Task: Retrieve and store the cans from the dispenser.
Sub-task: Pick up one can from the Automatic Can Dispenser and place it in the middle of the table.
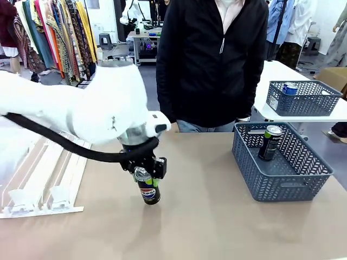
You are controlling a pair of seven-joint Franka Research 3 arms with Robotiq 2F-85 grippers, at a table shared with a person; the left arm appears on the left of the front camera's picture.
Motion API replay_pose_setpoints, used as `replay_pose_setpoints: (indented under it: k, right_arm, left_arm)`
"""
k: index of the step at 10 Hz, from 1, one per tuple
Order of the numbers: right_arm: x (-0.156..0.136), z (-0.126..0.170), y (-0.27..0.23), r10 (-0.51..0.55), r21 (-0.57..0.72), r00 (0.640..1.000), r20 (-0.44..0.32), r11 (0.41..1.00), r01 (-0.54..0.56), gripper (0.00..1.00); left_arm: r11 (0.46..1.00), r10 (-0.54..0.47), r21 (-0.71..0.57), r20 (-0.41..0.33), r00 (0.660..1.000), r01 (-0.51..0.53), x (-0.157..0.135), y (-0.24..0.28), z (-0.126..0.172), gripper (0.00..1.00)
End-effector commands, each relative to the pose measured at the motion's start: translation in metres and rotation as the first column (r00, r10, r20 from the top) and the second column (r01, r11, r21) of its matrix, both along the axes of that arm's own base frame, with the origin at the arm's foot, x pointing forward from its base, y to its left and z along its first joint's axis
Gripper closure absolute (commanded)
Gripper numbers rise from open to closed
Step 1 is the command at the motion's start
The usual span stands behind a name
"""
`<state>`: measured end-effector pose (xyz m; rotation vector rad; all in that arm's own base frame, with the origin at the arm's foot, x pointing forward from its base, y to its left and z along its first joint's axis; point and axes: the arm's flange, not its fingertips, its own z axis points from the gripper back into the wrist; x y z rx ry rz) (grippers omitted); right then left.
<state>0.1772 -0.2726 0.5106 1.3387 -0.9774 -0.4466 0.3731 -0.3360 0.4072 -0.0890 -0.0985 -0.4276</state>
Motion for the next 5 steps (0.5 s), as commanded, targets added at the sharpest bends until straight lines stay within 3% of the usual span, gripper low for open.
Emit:
replay_pose_setpoints:
  k: [1, 5]
  right_arm:
    - [0.004, 0.002, 0.0, -0.011, -0.003, 0.999, 0.039, 1.0, 0.011, 0.0]
    - [0.004, 0.002, 0.0, -0.011, -0.003, 0.999, 0.039, 1.0, 0.011, 0.0]
  left_arm:
    - [0.993, 0.026, 0.112, 0.084, 0.996, -0.035, 0.009, -0.022, -0.003, 1.0]
    - [0.992, -0.003, 0.125, 0.003, 1.0, 0.003, 0.011, -0.024, -0.015, 1.0]
